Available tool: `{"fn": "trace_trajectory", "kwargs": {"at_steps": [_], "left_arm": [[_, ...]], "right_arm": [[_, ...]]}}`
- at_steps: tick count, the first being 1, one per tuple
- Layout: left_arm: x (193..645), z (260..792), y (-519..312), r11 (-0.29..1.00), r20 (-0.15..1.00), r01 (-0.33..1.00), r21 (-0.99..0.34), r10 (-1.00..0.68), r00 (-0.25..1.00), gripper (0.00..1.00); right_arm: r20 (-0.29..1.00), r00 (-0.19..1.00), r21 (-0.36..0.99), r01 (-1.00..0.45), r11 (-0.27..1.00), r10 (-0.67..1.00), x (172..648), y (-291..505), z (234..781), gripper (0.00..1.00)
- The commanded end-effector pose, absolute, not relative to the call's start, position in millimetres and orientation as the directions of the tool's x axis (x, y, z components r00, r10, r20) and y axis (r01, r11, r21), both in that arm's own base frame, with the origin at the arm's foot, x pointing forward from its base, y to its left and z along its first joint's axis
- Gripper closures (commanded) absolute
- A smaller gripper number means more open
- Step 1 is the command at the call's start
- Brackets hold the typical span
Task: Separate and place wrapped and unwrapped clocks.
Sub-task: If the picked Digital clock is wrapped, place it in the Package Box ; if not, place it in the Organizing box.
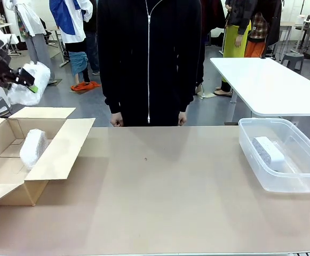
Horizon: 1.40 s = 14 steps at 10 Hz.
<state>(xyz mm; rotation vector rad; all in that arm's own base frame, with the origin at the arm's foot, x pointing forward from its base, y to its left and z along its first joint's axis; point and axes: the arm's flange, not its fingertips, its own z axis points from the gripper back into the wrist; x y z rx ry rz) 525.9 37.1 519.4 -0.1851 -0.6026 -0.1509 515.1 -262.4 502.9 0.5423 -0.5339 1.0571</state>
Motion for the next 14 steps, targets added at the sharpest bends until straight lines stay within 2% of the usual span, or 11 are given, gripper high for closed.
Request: {"fn": "trace_trajectory", "kwargs": {"at_steps": [1, 2, 4, 6, 8, 11, 14], "left_arm": [[513, 494, 49, 0.94, 0.532, 0.246, -0.236, -0.087, 0.842, 0.19], [505, 479, 50, 0.927, 0.453, 0.227, -0.299, -0.072, 0.889, 0.19], [495, 474, 54, 0.932, 0.364, 0.175, -0.318, -0.051, 0.93, 0.19], [493, 472, 52, 0.937, 0.311, 0.138, -0.32, -0.034, 0.95, 0.19], [492, 470, 56, 0.963, 0.251, 0.106, -0.246, -0.042, 0.967, 0.19], [496, 454, 52, 0.987, 0.235, 0.084, -0.136, -0.05, 0.971, 0.19], [497, 436, 54, 0.984, 0.23, 0.079, -0.158, -0.041, 0.972, 0.19]], "right_arm": [[0.645, 0.384, 0.154, -0.912, 0.38, 0.661, 514, -261, 501, 0.0], [0.645, 0.384, 0.154, -0.912, 0.38, 0.661, 514, -261, 501, 0.0], [0.645, 0.384, 0.154, -0.912, 0.38, 0.661, 514, -261, 501, 0.0], [0.645, 0.384, 0.154, -0.912, 0.38, 0.661, 514, -261, 501, 0.0], [0.645, 0.384, 0.154, -0.912, 0.38, 0.661, 514, -261, 501, 0.0], [0.645, 0.384, 0.154, -0.912, 0.38, 0.661, 514, -261, 501, 0.0], [0.645, 0.384, 0.154, -0.912, 0.38, 0.661, 514, -261, 501, 0.0]]}}
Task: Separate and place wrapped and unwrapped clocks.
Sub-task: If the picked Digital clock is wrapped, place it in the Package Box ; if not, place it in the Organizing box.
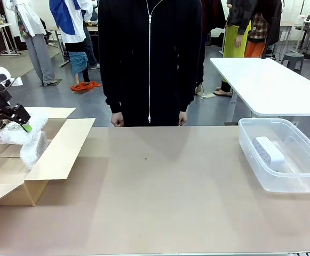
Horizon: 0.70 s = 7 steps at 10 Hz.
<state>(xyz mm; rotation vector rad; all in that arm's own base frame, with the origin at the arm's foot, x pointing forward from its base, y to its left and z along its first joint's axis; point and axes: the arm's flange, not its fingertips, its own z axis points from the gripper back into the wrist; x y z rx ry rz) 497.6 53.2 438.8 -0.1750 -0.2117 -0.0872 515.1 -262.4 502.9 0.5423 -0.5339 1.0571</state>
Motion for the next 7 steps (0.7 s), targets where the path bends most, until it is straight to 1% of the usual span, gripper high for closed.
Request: {"fn": "trace_trajectory", "kwargs": {"at_steps": [1, 3, 4, 7], "left_arm": [[497, 432, 55, 0.985, 0.219, 0.079, -0.155, -0.043, 0.975, 0.19], [500, 423, 59, 0.988, 0.187, 0.064, -0.139, -0.037, 0.982, 0.19], [499, 422, 58, 0.987, 0.194, 0.079, -0.141, -0.051, 0.98, 0.0], [499, 424, 60, 0.984, 0.18, 0.092, -0.153, -0.063, 0.982, 0.0]], "right_arm": [[0.645, 0.384, 0.154, -0.912, 0.38, 0.661, 514, -261, 501, 0.0], [0.645, 0.384, 0.154, -0.912, 0.38, 0.661, 514, -261, 501, 0.0], [0.645, 0.384, 0.154, -0.912, 0.38, 0.661, 514, -261, 501, 0.0], [0.645, 0.384, 0.154, -0.912, 0.38, 0.661, 514, -261, 501, 0.0]]}}
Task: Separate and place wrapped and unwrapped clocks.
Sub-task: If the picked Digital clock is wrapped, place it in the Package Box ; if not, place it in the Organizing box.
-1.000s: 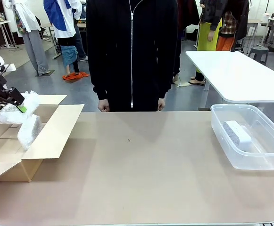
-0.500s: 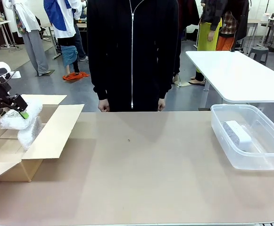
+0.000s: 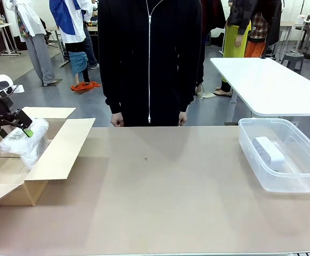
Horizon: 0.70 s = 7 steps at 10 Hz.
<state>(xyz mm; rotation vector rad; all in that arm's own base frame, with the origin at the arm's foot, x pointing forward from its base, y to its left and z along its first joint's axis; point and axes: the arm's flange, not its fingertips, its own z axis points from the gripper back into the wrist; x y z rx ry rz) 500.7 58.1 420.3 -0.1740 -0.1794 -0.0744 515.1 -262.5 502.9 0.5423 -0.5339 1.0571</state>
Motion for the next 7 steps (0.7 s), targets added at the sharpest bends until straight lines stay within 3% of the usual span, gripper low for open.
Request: {"fn": "trace_trajectory", "kwargs": {"at_steps": [1, 7], "left_arm": [[498, 428, 60, 0.984, 0.192, 0.093, -0.152, -0.063, 0.979, 0.0], [495, 479, 56, 0.987, 0.257, 0.138, -0.078, -0.114, 0.96, 0.0]], "right_arm": [[0.645, 0.384, 0.154, -0.912, 0.38, 0.661, 514, -261, 501, 0.0], [0.645, 0.384, 0.154, -0.912, 0.38, 0.661, 514, -261, 501, 0.0]]}}
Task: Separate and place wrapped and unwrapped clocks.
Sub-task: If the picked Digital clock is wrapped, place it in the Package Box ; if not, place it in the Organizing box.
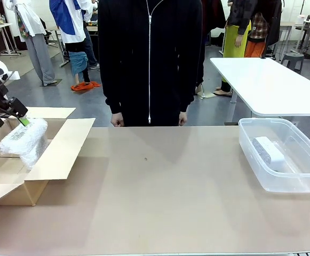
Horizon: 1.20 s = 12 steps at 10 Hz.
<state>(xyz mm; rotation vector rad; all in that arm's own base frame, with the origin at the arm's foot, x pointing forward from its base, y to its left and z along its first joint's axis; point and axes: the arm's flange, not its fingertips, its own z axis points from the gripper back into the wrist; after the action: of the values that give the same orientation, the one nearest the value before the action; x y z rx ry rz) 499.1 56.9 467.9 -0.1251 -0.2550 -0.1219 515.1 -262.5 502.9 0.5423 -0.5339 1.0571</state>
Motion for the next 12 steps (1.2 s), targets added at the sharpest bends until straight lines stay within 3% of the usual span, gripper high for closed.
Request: {"fn": "trace_trajectory", "kwargs": {"at_steps": [1, 8, 12], "left_arm": [[494, 490, 54, 0.987, 0.272, 0.149, -0.063, -0.126, 0.954, 0.0], [492, 510, 48, 0.984, 0.328, 0.177, -0.014, -0.162, 0.931, 0.0], [492, 512, 47, 0.982, 0.321, 0.181, -0.058, -0.154, 0.935, 0.0]], "right_arm": [[0.645, 0.384, 0.154, -0.912, 0.38, 0.661, 514, -261, 501, 0.0], [0.645, 0.384, 0.154, -0.912, 0.38, 0.661, 514, -261, 501, 0.0], [0.645, 0.384, 0.154, -0.912, 0.38, 0.661, 514, -261, 501, 0.0]]}}
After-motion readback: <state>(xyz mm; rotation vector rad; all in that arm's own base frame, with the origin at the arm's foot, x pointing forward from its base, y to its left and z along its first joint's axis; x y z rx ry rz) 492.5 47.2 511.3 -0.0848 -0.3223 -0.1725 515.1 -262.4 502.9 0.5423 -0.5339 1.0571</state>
